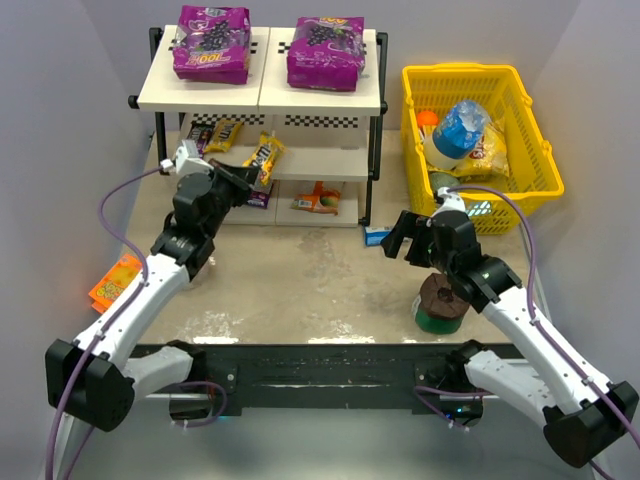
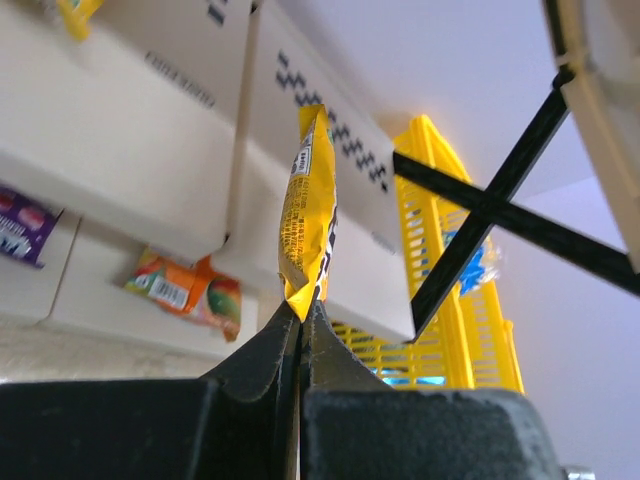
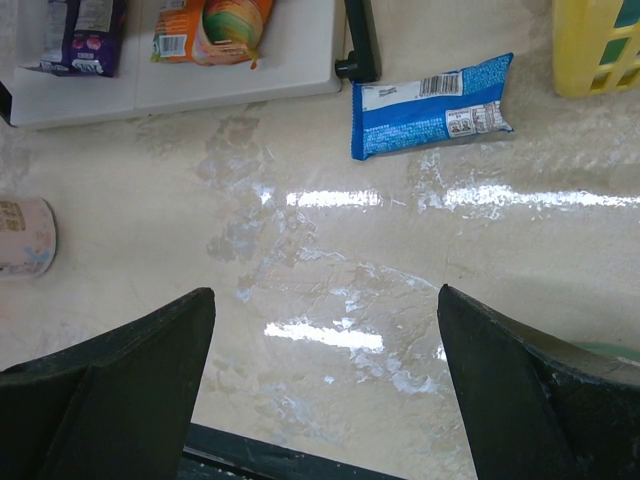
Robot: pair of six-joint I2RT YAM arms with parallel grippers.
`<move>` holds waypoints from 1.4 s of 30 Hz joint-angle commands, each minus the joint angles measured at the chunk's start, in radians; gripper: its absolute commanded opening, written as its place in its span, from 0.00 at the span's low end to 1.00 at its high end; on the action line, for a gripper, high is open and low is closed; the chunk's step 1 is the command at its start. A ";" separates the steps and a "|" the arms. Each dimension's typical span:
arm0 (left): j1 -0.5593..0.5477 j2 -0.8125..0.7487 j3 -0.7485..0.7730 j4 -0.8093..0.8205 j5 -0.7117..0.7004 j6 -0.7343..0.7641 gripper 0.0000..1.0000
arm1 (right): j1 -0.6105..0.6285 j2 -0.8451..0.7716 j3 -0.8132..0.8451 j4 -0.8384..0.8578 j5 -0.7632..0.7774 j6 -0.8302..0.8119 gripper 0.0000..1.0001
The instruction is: Place and organize the candy bags onto the shelf
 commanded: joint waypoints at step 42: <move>0.010 0.434 0.253 0.139 -0.287 -0.253 0.27 | -0.005 -0.025 -0.008 0.001 0.032 -0.045 0.96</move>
